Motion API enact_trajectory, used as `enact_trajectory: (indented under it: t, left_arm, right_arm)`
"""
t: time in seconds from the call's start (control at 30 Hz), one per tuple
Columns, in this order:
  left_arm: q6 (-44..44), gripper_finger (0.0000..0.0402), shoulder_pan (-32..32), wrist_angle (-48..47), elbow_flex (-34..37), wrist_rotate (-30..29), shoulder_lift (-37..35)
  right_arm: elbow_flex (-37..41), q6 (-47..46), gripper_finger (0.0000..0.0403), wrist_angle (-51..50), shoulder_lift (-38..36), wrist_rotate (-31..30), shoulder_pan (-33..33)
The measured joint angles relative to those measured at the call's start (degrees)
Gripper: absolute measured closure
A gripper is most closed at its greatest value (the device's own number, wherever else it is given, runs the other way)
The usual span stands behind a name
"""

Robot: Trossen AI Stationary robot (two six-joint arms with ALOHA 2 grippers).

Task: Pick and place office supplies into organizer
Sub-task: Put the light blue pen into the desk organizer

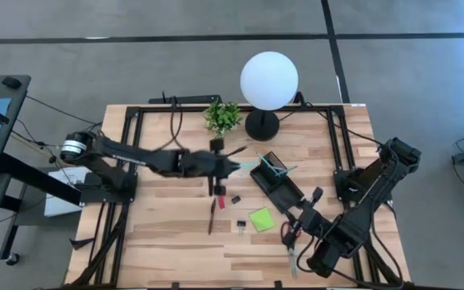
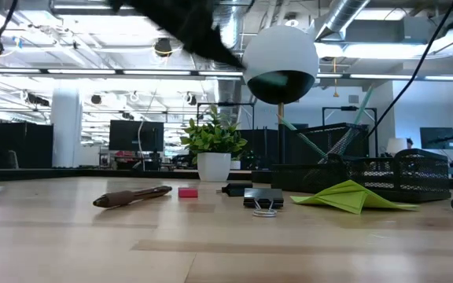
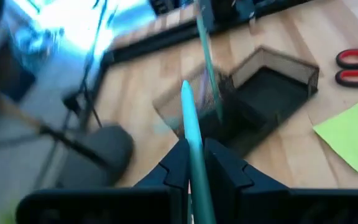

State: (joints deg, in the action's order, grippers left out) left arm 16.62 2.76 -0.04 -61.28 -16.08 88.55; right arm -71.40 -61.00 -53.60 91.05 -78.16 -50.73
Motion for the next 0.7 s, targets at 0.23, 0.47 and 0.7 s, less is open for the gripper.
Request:
enact_trajectory:
  t: [0.23,0.47,0.7]
  left_arm:
    - [8.26,0.0379,-4.18,-34.68,-28.17,-0.18,4.17]
    - [11.45,0.0379,-8.15,-46.71,-43.25,8.66,13.41]
    - [16.86,0.0379,-9.29,-45.02,-47.4,15.68,22.92]
  right_arm:
    - [0.0,-0.46,0.0327,0.06,0.0,6.07,-0.64]
    - [0.0,-6.07,0.0327,-1.29,-0.48,6.91,-4.8]
    - [1.18,-18.25,0.0327,-1.47,-0.55,7.48,-11.99]
